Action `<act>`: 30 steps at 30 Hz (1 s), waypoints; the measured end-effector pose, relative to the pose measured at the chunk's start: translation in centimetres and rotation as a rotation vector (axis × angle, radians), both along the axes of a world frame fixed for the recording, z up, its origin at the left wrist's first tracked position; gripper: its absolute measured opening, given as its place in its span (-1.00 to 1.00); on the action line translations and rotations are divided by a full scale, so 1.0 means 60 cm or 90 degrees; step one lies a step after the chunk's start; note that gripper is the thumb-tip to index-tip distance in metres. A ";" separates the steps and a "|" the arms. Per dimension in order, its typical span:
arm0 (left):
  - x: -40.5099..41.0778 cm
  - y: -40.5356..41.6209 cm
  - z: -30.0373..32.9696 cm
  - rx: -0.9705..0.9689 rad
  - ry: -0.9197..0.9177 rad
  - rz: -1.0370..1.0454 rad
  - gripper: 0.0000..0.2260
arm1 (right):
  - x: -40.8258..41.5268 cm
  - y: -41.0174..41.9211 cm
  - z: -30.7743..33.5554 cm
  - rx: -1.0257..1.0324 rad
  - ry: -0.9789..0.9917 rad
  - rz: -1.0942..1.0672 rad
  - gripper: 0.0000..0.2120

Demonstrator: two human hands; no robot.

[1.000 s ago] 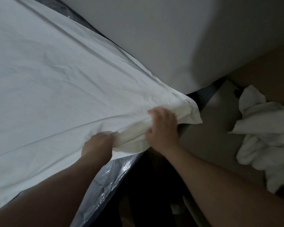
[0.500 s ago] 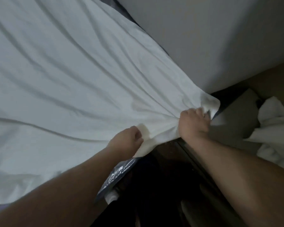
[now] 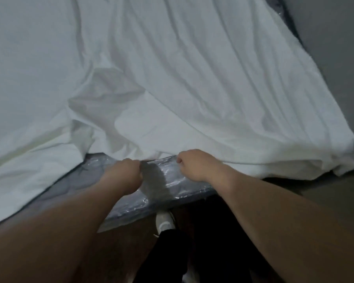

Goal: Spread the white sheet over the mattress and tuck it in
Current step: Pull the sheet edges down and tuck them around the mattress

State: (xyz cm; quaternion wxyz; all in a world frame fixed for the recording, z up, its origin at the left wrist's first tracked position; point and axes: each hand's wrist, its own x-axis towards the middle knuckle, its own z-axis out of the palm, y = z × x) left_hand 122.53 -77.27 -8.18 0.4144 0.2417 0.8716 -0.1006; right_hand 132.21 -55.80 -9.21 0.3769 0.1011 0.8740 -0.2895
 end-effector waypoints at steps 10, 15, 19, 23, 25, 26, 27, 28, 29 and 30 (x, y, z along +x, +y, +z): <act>-0.092 -0.127 -0.067 0.197 0.245 0.113 -0.32 | -0.083 -0.105 -0.102 0.297 0.357 -0.089 -0.38; -0.158 -0.113 -0.082 0.081 0.235 0.108 -0.17 | -0.120 -0.076 -0.126 0.382 0.349 -0.071 -0.41; -0.188 -0.095 -0.100 0.055 0.224 0.094 -0.29 | -0.151 -0.060 -0.134 0.275 0.273 -0.038 -0.36; -0.175 -0.100 -0.118 0.042 0.321 0.055 -0.58 | -0.141 -0.041 -0.127 0.134 0.290 -0.085 -0.29; -0.164 -0.101 -0.117 0.053 0.307 0.074 -0.57 | -0.126 -0.031 -0.120 0.095 0.354 -0.106 -0.35; -0.159 -0.099 -0.114 0.057 0.293 0.085 -0.53 | -0.120 -0.030 -0.118 0.087 0.410 -0.116 -0.44; -0.152 -0.097 -0.110 0.064 0.286 0.093 -0.49 | -0.114 -0.030 -0.112 0.080 0.455 -0.133 -0.56; -0.145 -0.096 -0.110 0.073 0.279 0.101 -0.45 | -0.109 -0.034 -0.104 0.073 0.469 -0.161 -0.69; -0.137 -0.093 -0.107 0.083 0.276 0.108 -0.40 | -0.104 -0.038 -0.090 0.066 0.453 -0.199 -0.79; -0.129 -0.092 -0.105 0.090 0.274 0.113 -0.34 | -0.101 -0.043 -0.075 0.055 0.421 -0.244 -0.85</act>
